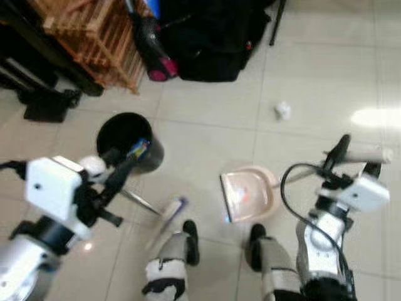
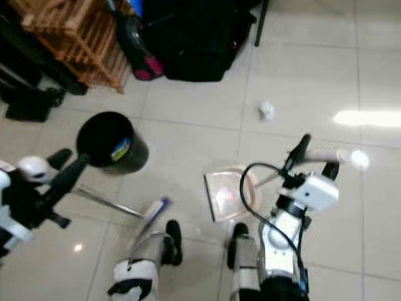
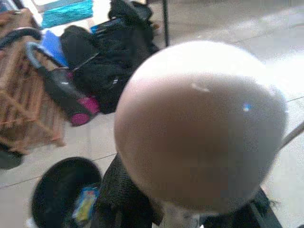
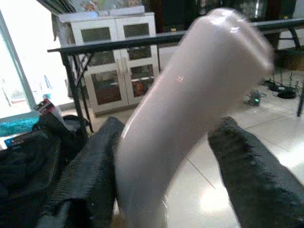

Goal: Sweep floor

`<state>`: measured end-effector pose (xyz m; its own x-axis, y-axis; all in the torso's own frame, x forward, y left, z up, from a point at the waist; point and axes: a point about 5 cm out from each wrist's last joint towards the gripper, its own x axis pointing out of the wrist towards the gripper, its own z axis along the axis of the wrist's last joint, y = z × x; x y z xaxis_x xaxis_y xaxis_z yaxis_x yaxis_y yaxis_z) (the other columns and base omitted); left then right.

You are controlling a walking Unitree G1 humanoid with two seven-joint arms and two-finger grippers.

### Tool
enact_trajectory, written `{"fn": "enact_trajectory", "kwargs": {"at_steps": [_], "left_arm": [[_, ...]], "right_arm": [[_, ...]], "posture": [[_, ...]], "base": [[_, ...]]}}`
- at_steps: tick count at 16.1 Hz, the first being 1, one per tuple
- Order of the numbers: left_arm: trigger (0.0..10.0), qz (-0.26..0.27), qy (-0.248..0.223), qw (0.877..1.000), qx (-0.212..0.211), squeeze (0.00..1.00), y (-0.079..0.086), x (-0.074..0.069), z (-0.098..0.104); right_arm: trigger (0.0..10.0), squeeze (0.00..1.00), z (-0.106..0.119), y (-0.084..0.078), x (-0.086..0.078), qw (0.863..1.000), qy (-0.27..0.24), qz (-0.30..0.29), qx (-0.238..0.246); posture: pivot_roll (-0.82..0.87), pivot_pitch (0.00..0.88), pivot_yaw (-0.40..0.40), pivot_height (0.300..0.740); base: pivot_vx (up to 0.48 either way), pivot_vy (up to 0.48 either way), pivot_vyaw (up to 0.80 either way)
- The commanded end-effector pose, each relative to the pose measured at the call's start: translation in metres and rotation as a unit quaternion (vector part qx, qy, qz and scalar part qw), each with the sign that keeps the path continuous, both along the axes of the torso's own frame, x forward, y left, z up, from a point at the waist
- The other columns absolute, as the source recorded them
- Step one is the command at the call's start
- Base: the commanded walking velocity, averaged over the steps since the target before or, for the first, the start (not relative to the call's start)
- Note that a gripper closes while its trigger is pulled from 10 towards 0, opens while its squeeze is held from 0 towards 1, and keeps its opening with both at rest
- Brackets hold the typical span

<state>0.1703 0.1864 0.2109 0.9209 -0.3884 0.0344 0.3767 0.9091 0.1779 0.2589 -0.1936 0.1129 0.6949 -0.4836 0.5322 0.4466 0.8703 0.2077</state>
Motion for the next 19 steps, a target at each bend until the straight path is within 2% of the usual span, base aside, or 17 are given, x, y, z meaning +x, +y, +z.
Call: {"fn": "enact_trajectory", "kwargs": {"at_steps": [1,6,11,15,16,18,19], "left_arm": [[10.0,0.012,0.0,1.0,0.004,0.0,0.002,0.001,-0.005],[10.0,0.008,0.023,1.0,-0.004,0.0,0.0,0.015,-0.027],[10.0,0.013,0.022,1.0,0.003,0.0,0.0,0.029,-0.039],[10.0,0.031,0.033,0.999,0.001,0.0,0.002,0.043,-0.049],[10.0,0.045,0.042,0.998,0.011,0.0,0.003,0.048,-0.055],[10.0,0.052,0.063,0.996,0.02,0.0,0.004,0.051,-0.062],[10.0,0.06,0.077,0.994,0.041,0.0,0.005,0.053,-0.07]], "right_arm": [[10.0,0.0,-0.002,0.001,-0.011,1.0,0.008,0.013,0.009],[10.0,0.0,0.003,0.009,-0.029,0.995,0.028,0.091,0.018],[10.0,0.0,0.001,0.027,-0.037,0.986,0.056,0.156,0.032],[10.0,0.0,0.014,0.019,-0.045,0.986,0.055,0.158,0.022],[10.0,0.0,0.015,0.014,-0.05,0.985,0.064,0.162,0.023],[10.0,0.0,0.011,0.01,-0.055,0.979,0.1,0.172,0.037],[10.0,0.0,0.004,0.009,-0.06,0.97,0.14,0.194,0.049]], "posture": [[0.14,0.41,0.101,0.74],[0.08,0.359,0.044,0.74],[0.03,0.301,0.022,0.74],[0.0,0.262,0.015,0.74],[-0.02,0.224,0.008,0.74],[-0.02,0.216,0.005,0.74],[-0.04,0.195,0.006,0.74]], "base": [[0.0,0.0,0.0],[0.0,0.0,0.0],[0.0,0.0,0.0],[0.0,0.0,0.0],[0.0,0.0,0.0],[0.0,0.0,0.0],[0.0,0.0,0.0]]}}
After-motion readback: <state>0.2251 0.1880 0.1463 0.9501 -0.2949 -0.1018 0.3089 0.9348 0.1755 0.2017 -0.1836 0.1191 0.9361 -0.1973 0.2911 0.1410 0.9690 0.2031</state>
